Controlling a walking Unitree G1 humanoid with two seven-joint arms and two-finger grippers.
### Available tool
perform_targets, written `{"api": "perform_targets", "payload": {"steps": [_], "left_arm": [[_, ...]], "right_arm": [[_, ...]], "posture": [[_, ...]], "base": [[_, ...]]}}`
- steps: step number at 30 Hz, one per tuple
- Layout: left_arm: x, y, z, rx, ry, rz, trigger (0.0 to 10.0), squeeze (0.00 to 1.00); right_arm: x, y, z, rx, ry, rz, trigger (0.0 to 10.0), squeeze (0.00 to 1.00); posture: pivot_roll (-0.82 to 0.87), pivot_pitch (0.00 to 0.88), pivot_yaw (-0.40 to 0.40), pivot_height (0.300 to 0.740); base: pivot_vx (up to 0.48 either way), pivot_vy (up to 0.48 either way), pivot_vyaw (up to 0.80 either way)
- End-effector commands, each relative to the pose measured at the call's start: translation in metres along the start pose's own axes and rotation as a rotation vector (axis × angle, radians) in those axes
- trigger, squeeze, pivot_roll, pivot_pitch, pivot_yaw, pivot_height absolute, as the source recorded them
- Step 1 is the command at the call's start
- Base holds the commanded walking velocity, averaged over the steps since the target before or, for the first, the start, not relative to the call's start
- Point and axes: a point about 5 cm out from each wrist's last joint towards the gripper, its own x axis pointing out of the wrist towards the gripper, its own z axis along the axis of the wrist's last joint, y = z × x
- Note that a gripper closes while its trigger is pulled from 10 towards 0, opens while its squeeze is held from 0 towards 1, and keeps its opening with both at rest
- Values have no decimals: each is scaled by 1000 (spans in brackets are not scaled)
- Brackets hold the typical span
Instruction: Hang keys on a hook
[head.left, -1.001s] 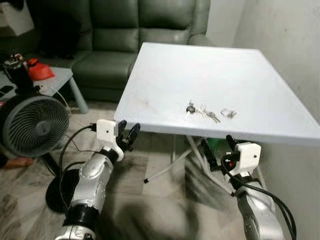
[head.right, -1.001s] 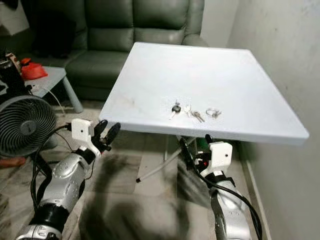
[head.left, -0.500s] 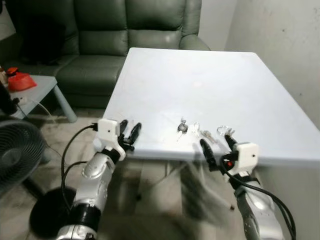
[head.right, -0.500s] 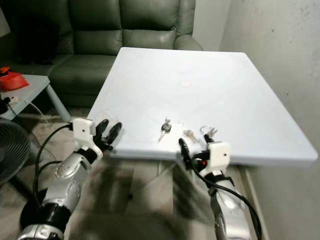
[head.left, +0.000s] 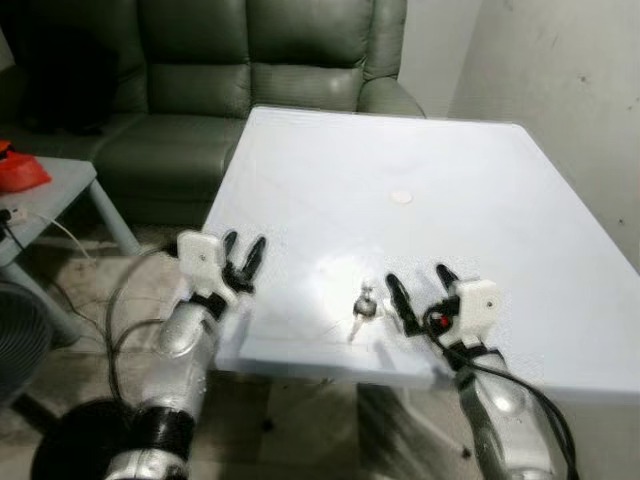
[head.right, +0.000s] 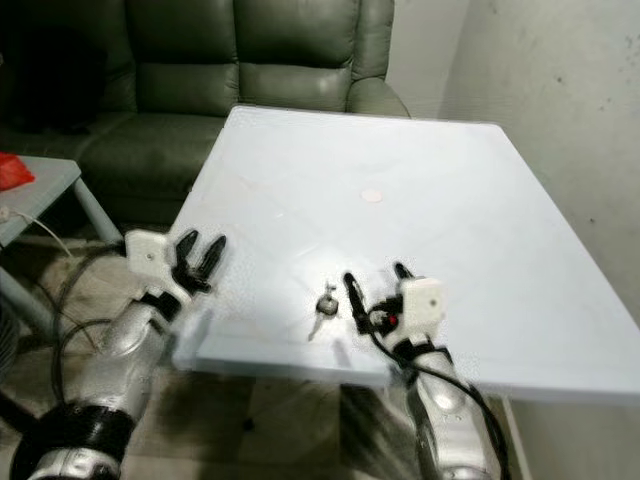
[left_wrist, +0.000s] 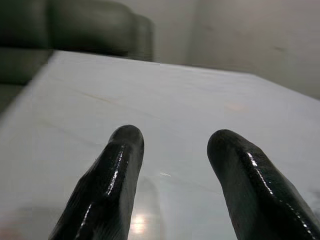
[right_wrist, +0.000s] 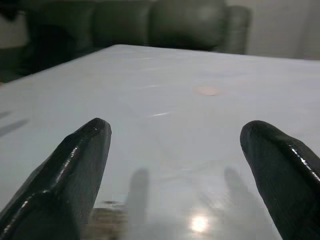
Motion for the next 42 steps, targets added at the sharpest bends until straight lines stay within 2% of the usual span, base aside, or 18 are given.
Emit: {"api": "perform_targets", "payload": {"steps": [1,4,9,13,23,36,42], "left_arm": [[-4,2,4,45,-15,-18,10000,0],[-5,-11,1,71,-23,-79,10000,0],[-7,-22,0,96,-24,-130,10000,0],[-9,-34,-4,120,-16,-203,10000,0],[-14,-50,-5,131,-17,-277,10000,0],[-21,-60,-9,141,-5,-312,10000,0],[-23,-61,-10,116,1,-305,10000,0]], "right_arm": [[2,3,-1,4,7,-6,10000,0],[1,1,-1,-4,11,-17,10000,0],[-2,-3,-2,-23,19,-24,10000,0],[-9,-14,-5,-62,51,-58,10000,0],[-17,-25,-14,-114,142,-121,10000,0],[-20,-15,-22,-173,188,-60,10000,0],[-20,-13,-18,-169,156,-10,10000,0]], "posture": [[-152,0,-20,724],[-152,3,-23,724],[-153,6,-25,724],[-155,9,-27,724],[-156,9,-33,724],[-150,10,-42,724],[-149,9,-45,724]], "base": [[0,0,0],[0,0,0],[0,0,0],[0,0,0],[0,0,0],[0,0,0],[0,0,0]]}}
